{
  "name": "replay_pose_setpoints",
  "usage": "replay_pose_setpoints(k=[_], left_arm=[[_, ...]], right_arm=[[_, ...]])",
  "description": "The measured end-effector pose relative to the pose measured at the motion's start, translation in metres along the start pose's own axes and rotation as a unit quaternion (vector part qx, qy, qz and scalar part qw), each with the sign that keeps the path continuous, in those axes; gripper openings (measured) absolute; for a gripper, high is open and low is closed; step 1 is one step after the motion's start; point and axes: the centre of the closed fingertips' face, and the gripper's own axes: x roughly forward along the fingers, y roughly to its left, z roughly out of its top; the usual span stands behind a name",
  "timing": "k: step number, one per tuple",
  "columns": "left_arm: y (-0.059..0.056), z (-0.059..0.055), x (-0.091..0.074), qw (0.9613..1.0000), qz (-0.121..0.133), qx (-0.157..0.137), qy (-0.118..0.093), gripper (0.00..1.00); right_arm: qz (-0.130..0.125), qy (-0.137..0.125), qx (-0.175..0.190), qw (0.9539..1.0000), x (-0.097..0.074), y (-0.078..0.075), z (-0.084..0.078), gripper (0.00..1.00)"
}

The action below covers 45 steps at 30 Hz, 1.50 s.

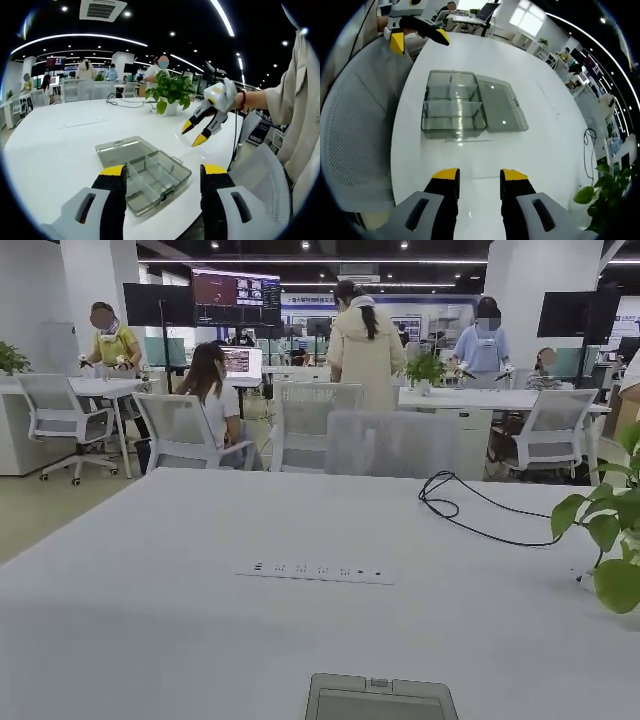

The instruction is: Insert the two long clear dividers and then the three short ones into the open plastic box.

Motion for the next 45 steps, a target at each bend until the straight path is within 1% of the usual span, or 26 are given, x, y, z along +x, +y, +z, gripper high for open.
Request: replay_pose_setpoints(k=[1,4,6,7,12,15,20,22,25,26,28,30,33,36,40,45], left_arm=[[0.0,0.0,0.0,1.0,0.0,-0.008,0.0,0.55],[0.001,-0.002,-0.001,0.9997,0.001,-0.022,0.002,0.45],[0.002,-0.002,-0.001,0.9996,0.002,-0.029,0.0,0.45],[0.001,-0.003,-0.001,0.9993,0.002,-0.037,-0.002,0.45],[-0.001,-0.002,-0.001,0.9983,-0.003,-0.057,-0.008,0.43],[-0.002,-0.002,-0.001,0.9977,-0.005,-0.067,-0.009,0.41],[-0.003,-0.003,-0.001,0.9964,-0.007,-0.083,-0.012,0.38],[-0.003,-0.003,-0.001,0.9953,-0.009,-0.096,-0.014,0.36],[-0.004,-0.002,-0.001,0.994,-0.011,-0.107,-0.019,0.33],[-0.004,0.0,0.0,0.9921,-0.014,-0.122,-0.026,0.33],[-0.005,0.003,-0.001,0.9893,-0.019,-0.14,-0.036,0.32],[-0.003,0.004,-0.001,0.9881,-0.021,-0.148,-0.037,0.28],[-0.005,0.005,-0.001,0.9859,-0.028,-0.16,-0.039,0.21],[-0.007,0.006,-0.001,0.9827,-0.037,-0.177,-0.042,0.18],[-0.006,0.004,-0.001,0.9798,-0.043,-0.191,-0.043,0.14],[-0.006,0.004,0.0,0.98,-0.041,-0.19,-0.043,0.08]], right_arm=[[-0.003,-0.007,-0.002,1.0,0.0,0.0,0.005,0.32],[-0.006,-0.039,-0.006,0.9992,0.0,0.004,0.026,0.33],[-0.006,-0.048,-0.012,0.9987,0.001,0.007,0.035,0.32],[-0.008,-0.053,-0.015,0.9985,0.001,0.008,0.039,0.32],[-0.008,-0.079,-0.029,0.9964,0.005,0.017,0.063,0.32],[-0.004,-0.1,-0.04,0.9942,0.007,0.024,0.079,0.32],[0.004,-0.124,-0.053,0.9908,0.01,0.035,0.098,0.32],[0.006,-0.132,-0.056,0.9896,0.01,0.038,0.105,0.32],[0.009,-0.141,-0.067,0.9877,0.011,0.043,0.114,0.32],[0.011,-0.145,-0.07,0.987,0.011,0.045,0.117,0.32],[0.008,-0.15,-0.076,0.9856,0.011,0.046,0.122,0.32],[0.01,-0.156,-0.08,0.9844,0.011,0.048,0.127,0.32],[0.011,-0.166,-0.083,0.9826,0.01,0.049,0.133,0.32],[0.012,-0.176,-0.087,0.9805,0.009,0.052,0.139,0.32],[0.012,-0.187,-0.092,0.978,0.006,0.055,0.146,0.32],[0.013,-0.196,-0.095,0.9759,0.005,0.058,0.153,0.32]])
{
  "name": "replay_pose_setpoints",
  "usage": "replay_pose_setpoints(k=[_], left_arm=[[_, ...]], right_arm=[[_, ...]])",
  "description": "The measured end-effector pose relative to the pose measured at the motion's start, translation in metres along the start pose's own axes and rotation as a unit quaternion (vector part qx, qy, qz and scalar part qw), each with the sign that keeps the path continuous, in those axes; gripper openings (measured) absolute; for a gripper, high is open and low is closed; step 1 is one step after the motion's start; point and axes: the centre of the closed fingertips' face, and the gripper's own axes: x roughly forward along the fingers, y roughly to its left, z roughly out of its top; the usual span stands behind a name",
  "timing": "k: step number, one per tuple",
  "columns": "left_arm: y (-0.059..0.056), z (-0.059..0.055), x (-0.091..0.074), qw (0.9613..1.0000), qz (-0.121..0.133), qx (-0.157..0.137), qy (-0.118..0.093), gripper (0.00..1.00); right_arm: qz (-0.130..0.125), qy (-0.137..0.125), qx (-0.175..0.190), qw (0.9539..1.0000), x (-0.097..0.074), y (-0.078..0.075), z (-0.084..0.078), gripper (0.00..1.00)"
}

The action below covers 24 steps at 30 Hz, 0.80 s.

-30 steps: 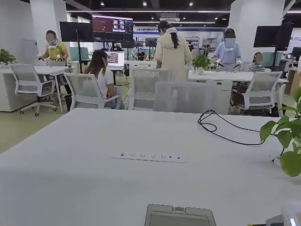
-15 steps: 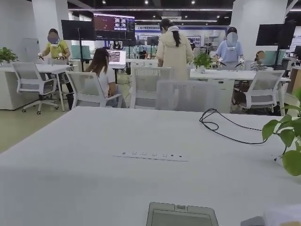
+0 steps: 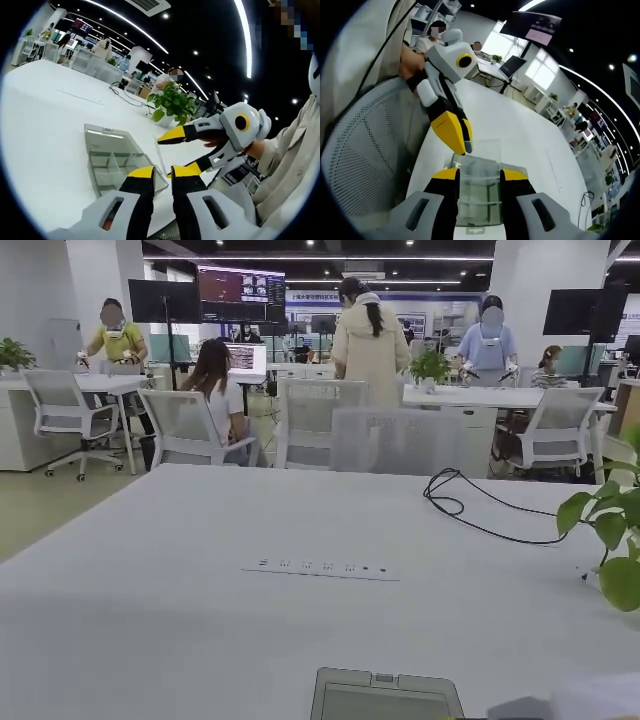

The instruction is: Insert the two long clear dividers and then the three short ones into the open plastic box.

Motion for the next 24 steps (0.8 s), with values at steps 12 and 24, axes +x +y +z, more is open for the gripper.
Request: replay_pose_setpoints(k=[12,24], left_arm=[[0.0027,0.0052,-0.0003,0.9985,0.008,-0.051,-0.014,0.0],[0.0053,0.0009,0.0017,0.9961,0.018,-0.086,0.006,0.0]], right_arm=[[-0.021,-0.002,-0.01,0.9997,0.0016,-0.0054,0.0064,0.33],[-0.03,0.015,-0.032,0.9989,0.003,-0.0042,0.003,0.33]])
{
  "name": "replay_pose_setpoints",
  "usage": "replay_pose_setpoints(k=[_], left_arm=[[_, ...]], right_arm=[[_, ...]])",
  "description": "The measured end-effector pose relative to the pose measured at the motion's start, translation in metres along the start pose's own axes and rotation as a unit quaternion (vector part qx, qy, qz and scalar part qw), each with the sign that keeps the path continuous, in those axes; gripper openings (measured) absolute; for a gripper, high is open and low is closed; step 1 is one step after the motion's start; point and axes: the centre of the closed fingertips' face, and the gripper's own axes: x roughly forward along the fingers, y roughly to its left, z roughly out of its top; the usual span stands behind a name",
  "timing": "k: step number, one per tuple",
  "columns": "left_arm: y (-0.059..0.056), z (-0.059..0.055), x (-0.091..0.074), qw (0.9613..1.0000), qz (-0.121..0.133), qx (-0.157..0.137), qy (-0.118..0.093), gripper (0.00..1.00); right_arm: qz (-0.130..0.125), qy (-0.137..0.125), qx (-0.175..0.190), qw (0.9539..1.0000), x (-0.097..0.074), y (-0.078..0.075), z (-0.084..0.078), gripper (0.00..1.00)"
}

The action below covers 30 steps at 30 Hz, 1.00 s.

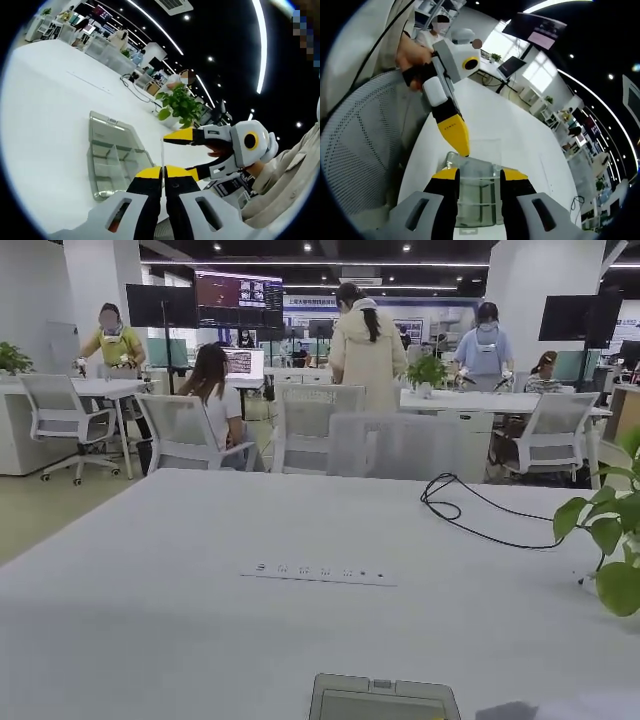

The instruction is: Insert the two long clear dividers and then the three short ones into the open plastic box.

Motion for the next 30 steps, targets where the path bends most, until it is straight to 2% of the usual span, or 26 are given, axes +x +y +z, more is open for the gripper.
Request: replay_pose_setpoints(k=[2,4,6,8,12,15,17,20,22,23,24,26,28,30], left_arm=[[0.0,0.001,-0.001,1.0,0.001,-0.001,-0.001,0.0],[0.002,0.003,-0.002,0.9999,0.005,0.011,-0.003,0.0],[0.006,0.002,-0.004,0.9993,0.018,0.033,0.007,0.0],[0.013,-0.002,-0.006,0.9971,0.032,0.066,0.022,0.0],[0.018,-0.008,-0.01,0.9893,0.043,0.131,0.046,0.0],[0.017,-0.013,-0.011,0.9842,0.039,0.162,0.06,0.0],[0.016,-0.015,-0.012,0.9807,0.034,0.181,0.065,0.0],[0.013,-0.017,-0.013,0.9735,0.021,0.215,0.075,0.0],[0.012,-0.02,-0.013,0.9645,0.013,0.249,0.088,0.0],[0.012,-0.023,-0.013,0.9581,0.012,0.268,0.099,0.0],[0.012,-0.024,-0.013,0.9547,0.011,0.278,0.105,0.0],[0.007,-0.027,-0.013,0.9558,-0.007,0.272,0.11,0.0],[0.003,-0.029,-0.014,0.95,-0.023,0.29,0.114,0.0],[0.0,-0.033,-0.016,0.9408,-0.039,0.311,0.129,0.0]], right_arm=[[-0.006,-0.001,0.005,1.0,0.0,-0.001,0.001,0.34],[-0.01,-0.002,0.012,0.9999,0.0,-0.003,0.001,0.35],[-0.013,-0.003,0.022,0.9997,0.0,-0.005,0.001,0.35],[-0.01,-0.011,0.04,0.9991,0.0,-0.005,0.003,0.35],[0.008,-0.027,0.091,0.9955,-0.002,-0.002,0.007,0.35],[0.03,-0.037,0.13,0.9904,-0.003,0.003,0.01,0.35],[0.043,-0.042,0.142,0.9881,-0.003,0.005,0.011,0.35],[0.058,-0.046,0.154,0.9854,-0.004,0.007,0.01,0.34],[0.067,-0.046,0.154,0.9847,-0.005,0.009,0.01,0.32],[0.079,-0.045,0.153,0.984,-0.006,0.013,0.01,0.32],[0.082,-0.044,0.154,0.9837,-0.006,0.014,0.01,0.32],[0.1,-0.043,0.151,0.9825,-0.007,0.021,0.01,0.32],[0.119,-0.042,0.149,0.9808,-0.008,0.027,0.011,0.3],[0.138,-0.044,0.153,0.9777,-0.01,0.034,0.012,0.3]])
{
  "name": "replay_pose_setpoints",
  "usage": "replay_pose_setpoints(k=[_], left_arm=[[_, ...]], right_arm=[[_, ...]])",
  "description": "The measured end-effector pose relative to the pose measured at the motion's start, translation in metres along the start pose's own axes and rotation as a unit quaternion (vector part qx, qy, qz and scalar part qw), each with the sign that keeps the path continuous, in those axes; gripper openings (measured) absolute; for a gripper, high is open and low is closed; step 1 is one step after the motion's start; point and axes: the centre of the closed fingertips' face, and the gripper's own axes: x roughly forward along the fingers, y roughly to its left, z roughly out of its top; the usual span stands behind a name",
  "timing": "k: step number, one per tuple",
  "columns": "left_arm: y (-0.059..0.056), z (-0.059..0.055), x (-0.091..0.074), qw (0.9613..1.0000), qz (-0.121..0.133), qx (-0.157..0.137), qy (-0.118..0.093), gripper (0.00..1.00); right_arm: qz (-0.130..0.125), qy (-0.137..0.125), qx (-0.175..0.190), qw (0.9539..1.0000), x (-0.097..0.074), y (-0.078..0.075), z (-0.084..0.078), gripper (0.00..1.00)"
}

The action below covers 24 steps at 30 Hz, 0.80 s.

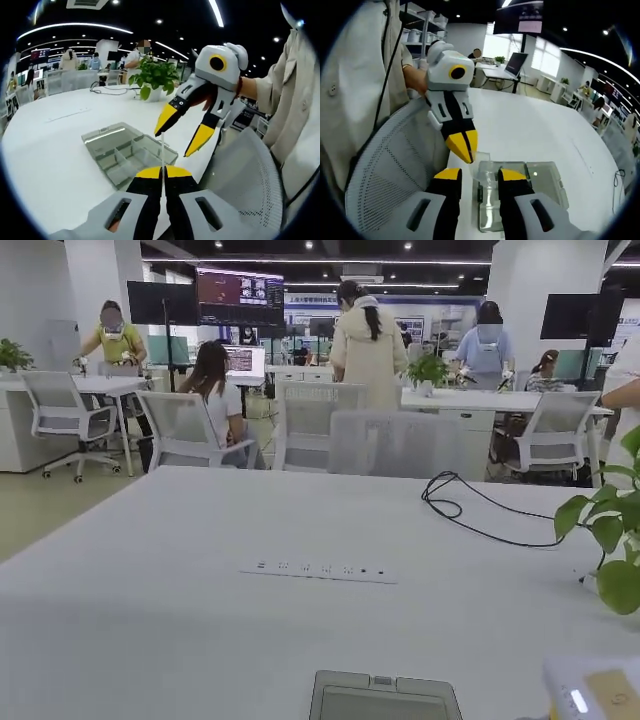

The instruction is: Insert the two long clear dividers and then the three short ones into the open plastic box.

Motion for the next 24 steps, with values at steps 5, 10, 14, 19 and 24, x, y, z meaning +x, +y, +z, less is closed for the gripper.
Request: replay_pose_setpoints(k=[5,10,14,19,24], left_arm=[[-0.012,-0.007,-0.001,0.9986,-0.034,0.034,0.022,0.0],[-0.026,-0.01,-0.002,0.9951,-0.073,0.061,0.027,0.0],[-0.035,-0.011,-0.002,0.9918,-0.096,0.079,0.029,0.0],[-0.043,-0.014,-0.003,0.987,-0.118,0.104,0.034,0.0],[-0.05,-0.012,-0.004,0.9845,-0.136,0.107,0.026,0.0]], right_arm=[[0.029,0.007,0.0,0.9996,0.001,0.011,-0.004,0.29],[0.065,0.011,0.002,0.9978,0.002,0.025,-0.008,0.27],[0.105,0.003,0.023,0.9942,0.002,0.04,-0.006,0.25],[0.122,0.005,0.023,0.9923,0.002,0.046,-0.009,0.19],[0.138,0.005,0.025,0.9901,0.001,0.053,-0.011,0.15]])
